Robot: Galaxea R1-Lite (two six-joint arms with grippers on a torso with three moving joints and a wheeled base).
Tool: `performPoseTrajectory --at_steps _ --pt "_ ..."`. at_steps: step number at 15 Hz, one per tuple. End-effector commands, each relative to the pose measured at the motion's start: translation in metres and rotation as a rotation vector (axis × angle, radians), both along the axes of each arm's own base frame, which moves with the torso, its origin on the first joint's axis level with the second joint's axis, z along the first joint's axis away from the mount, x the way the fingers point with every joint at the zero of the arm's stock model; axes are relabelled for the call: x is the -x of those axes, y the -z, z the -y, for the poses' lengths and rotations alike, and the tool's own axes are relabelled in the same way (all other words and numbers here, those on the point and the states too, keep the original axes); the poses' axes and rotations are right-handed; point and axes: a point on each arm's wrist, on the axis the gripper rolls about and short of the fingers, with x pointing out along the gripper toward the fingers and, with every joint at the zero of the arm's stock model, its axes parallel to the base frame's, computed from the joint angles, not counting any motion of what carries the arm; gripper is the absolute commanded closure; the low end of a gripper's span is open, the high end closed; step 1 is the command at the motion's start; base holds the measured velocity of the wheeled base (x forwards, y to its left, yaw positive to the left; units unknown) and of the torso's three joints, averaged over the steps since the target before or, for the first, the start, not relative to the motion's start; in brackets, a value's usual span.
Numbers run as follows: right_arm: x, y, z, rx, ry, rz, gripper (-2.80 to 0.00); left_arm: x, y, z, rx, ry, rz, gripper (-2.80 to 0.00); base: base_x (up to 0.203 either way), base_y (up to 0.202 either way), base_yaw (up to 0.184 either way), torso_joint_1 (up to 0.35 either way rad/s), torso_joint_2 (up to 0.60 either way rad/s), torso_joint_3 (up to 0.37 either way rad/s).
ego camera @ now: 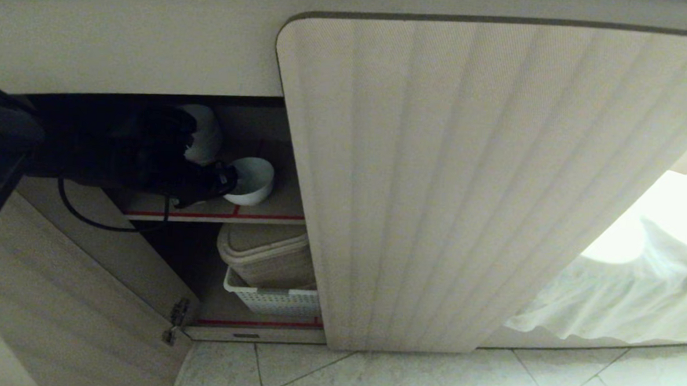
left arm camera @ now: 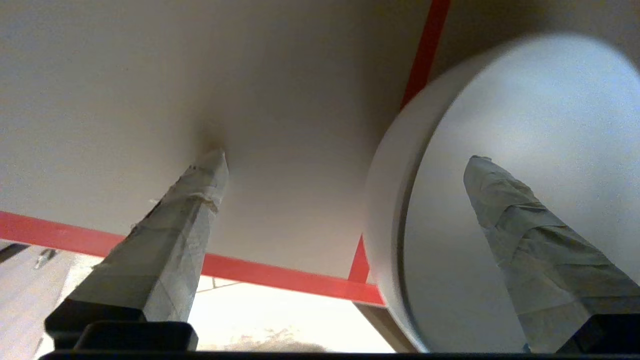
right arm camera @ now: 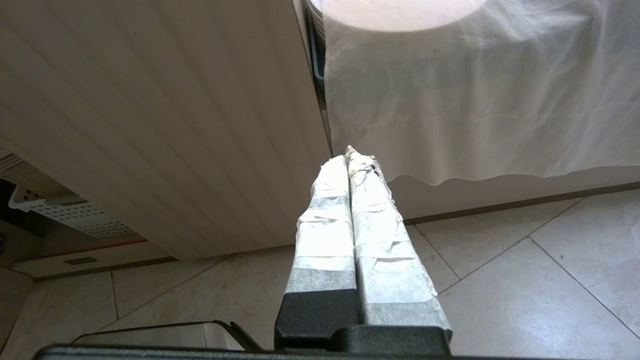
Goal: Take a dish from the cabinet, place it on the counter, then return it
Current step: Take the bowl from the cabinet
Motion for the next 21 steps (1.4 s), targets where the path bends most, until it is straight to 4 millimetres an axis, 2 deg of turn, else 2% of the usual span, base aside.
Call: performPoseTrajectory --at_steps 1,5,21 --pt "-0.0001 0.0000 0.0000 -0.001 0.000 -0.001 0.00 -0.0022 -0.0011 0.0002 0.005 -0.002 -0.006 -2.80 0.000 0.000 0.000 0.000 0.00 0.000" --pt "-0.0001 0.0000 0.0000 -0.001 0.000 -0.001 0.00 -0.0008 -0.0032 0.0002 0.009 0.001 -0.056 -2.80 0.000 0.000 0.000 0.000 0.00 0.000" --pt "-0.0001 0.0000 0.0000 -0.001 0.000 -0.001 0.00 -0.0053 -0.0095 0.0004 0.009 -0.002 -0.048 -2.80 0.000 0.000 0.000 0.000 0.00 0.000"
